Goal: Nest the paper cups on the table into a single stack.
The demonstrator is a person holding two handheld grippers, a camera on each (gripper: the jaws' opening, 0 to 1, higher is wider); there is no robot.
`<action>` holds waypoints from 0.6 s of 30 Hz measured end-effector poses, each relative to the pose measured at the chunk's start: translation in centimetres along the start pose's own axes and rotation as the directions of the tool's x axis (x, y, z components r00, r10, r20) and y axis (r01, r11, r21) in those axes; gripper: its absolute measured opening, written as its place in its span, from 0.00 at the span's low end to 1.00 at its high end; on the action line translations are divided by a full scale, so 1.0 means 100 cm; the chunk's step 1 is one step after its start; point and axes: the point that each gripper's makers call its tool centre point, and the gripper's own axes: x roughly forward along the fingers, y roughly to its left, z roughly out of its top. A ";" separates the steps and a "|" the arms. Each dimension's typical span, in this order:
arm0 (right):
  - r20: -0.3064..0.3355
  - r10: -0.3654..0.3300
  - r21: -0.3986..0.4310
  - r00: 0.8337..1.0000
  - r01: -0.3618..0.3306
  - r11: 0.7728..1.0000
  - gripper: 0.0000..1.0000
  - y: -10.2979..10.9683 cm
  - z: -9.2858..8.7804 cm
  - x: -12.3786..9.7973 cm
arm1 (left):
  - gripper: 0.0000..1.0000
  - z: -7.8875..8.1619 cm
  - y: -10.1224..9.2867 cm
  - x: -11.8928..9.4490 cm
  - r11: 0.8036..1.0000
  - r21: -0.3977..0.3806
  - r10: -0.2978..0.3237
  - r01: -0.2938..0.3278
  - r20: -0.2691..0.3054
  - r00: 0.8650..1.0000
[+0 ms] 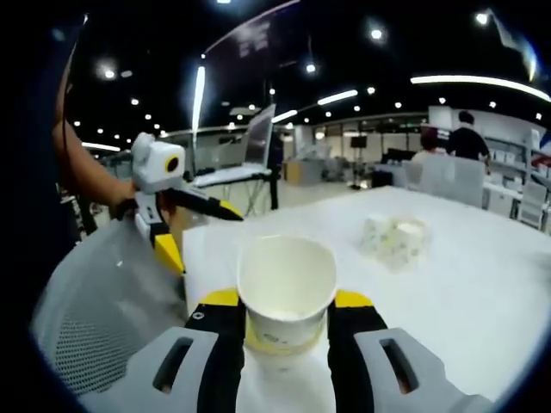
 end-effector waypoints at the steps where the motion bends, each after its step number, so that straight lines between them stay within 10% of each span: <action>1: -0.014 0.001 -0.007 1.000 -0.001 1.000 0.34 0.002 -0.003 0.001 | 0.98 0.000 0.000 0.000 1.000 0.000 0.000 0.000 0.000 1.000; 18: -0.072 0.003 -0.051 0.997 -0.007 0.999 0.39 0.009 -0.019 0.003 | 0.98 0.000 -0.001 0.000 1.000 0.002 -0.004 0.004 -0.001 1.000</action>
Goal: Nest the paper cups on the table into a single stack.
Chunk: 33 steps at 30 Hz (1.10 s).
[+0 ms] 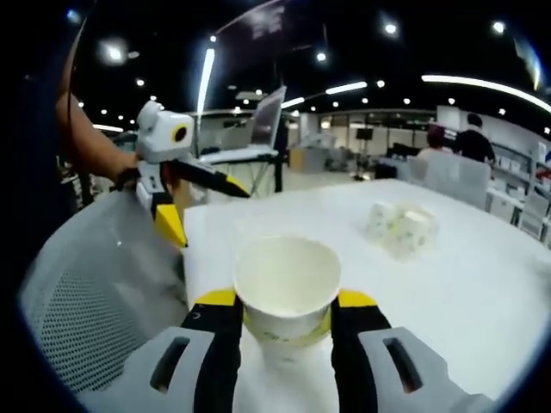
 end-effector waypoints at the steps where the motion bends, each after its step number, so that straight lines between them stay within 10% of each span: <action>1: -0.003 0.003 0.000 1.000 -0.003 1.000 0.39 0.000 0.000 0.000 | 0.98 0.000 0.000 0.000 1.000 0.000 0.000 0.000 0.001 1.000; 20: 0.064 -0.064 0.047 0.996 0.061 0.997 0.63 -0.032 0.033 -0.039 | 0.99 0.010 0.002 -0.004 1.000 -0.008 0.014 -0.014 0.051 0.999; 33: 0.043 -0.206 0.050 0.978 0.204 0.978 0.79 -0.076 0.007 -0.079 | 0.99 0.019 0.005 -0.008 0.998 -0.060 0.012 -0.006 0.102 0.995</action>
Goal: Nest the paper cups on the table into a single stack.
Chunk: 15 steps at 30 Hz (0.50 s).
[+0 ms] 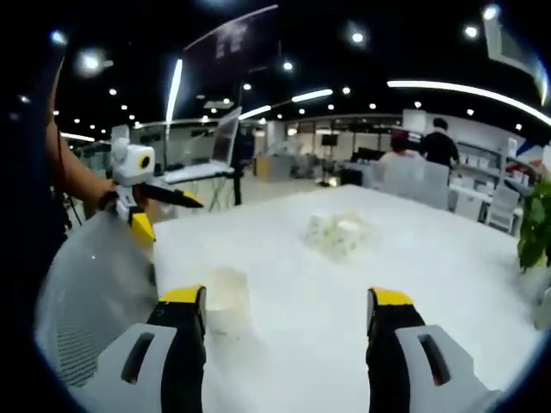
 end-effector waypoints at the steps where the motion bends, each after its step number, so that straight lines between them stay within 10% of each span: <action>1: 0.007 -0.019 0.000 1.000 0.019 1.000 0.81 -0.004 -0.003 -0.002 | 0.99 0.000 0.000 0.000 1.000 0.000 0.000 0.000 0.002 1.000; 15: 0.005 -0.105 0.024 0.994 0.105 0.994 1.00 -0.034 -0.027 -0.021 | 0.99 0.006 0.010 -0.002 0.999 0.018 0.043 -0.044 0.041 0.998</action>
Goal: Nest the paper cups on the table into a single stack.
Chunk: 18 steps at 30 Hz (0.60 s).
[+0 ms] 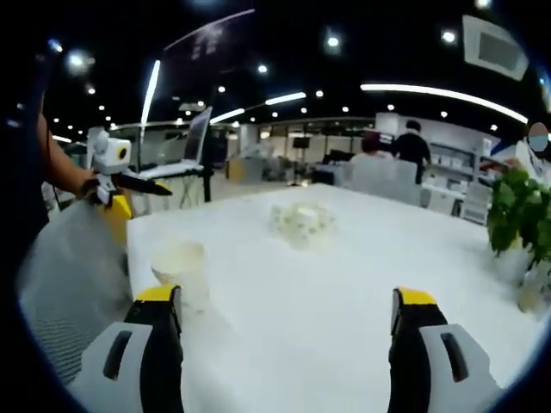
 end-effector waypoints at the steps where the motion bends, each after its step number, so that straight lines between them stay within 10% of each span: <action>1: -0.011 0.002 -0.001 1.000 -0.002 1.000 1.00 0.000 -0.003 0.000 | 0.99 0.001 0.001 0.000 1.000 0.000 0.005 -0.005 0.004 1.000; 18: -0.036 -0.017 0.037 0.999 0.018 0.999 1.00 -0.009 -0.011 -0.001 | 0.99 -0.011 0.019 0.001 0.996 -0.089 -0.026 0.022 -0.045 0.999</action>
